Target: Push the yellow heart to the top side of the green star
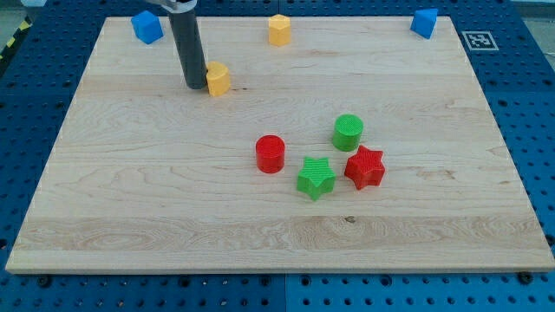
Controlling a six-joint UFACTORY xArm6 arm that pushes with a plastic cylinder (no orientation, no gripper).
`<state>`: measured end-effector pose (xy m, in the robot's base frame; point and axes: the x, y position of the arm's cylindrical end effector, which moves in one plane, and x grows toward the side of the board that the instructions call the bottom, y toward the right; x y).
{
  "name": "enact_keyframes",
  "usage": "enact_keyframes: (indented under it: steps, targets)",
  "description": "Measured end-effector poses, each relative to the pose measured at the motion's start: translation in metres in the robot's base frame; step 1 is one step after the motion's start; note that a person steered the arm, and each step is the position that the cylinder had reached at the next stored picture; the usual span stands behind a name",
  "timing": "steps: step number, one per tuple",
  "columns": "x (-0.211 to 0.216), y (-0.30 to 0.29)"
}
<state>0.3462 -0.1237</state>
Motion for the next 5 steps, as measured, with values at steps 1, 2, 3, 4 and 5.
enact_keyframes:
  steps: [1,2,3,4,5]
  targets:
    - [-0.001,-0.017]
    - [-0.013,-0.038]
    - [-0.036,-0.040]
    - [-0.037,-0.024]
    - [-0.035,0.008]
